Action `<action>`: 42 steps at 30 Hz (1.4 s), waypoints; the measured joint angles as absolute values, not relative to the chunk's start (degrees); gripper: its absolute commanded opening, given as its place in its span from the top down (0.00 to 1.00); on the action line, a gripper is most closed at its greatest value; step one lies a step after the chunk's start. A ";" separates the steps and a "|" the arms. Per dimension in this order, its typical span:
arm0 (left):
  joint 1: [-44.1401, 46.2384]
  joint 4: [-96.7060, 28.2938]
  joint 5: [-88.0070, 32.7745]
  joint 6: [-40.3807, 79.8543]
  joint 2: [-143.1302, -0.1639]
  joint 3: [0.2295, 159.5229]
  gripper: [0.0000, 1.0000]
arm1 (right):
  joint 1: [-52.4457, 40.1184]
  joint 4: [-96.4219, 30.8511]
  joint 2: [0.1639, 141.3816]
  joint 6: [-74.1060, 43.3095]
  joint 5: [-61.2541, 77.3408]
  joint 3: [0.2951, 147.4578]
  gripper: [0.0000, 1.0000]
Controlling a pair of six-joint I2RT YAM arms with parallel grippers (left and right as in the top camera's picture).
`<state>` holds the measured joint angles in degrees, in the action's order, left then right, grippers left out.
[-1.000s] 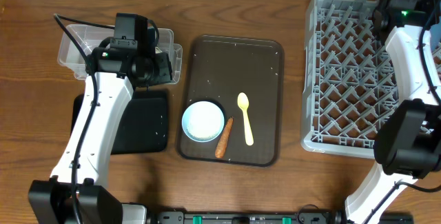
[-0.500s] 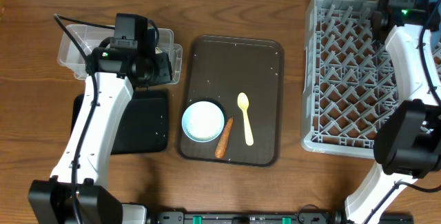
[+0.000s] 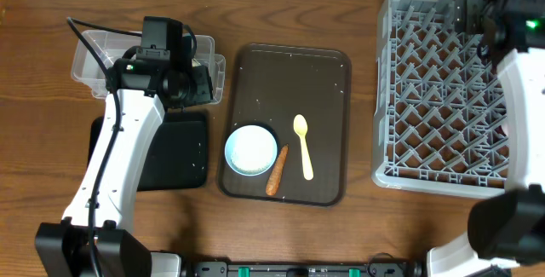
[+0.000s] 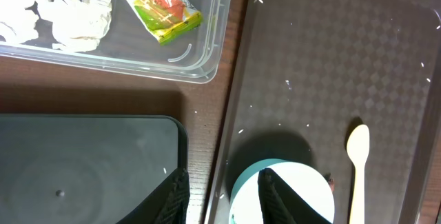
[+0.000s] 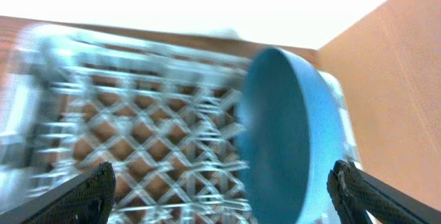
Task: Sort waste into correct bins and load items into the dishwasher rack
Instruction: 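Reach the right gripper to the yellow spoon and grasp it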
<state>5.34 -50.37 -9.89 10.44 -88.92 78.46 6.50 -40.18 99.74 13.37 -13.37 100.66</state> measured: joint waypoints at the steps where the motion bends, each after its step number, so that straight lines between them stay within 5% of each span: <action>1: 5.34 -50.35 -9.87 10.44 -88.92 78.46 0.64 | 6.42 -41.39 99.07 13.34 -10.98 100.66 0.04; 17: 5.34 -50.37 -9.87 10.44 -88.92 78.46 0.64 | -10.39 -58.37 104.55 9.02 13.17 100.62 0.07; 35: 3.31 -52.34 -5.72 10.44 -88.92 78.46 0.64 | -30.96 -67.20 122.91 -8.23 10.02 100.40 0.11; 42: 2.24 -52.56 -5.52 10.44 -88.92 78.46 0.64 | -34.09 -67.35 124.31 -14.96 7.31 99.02 0.20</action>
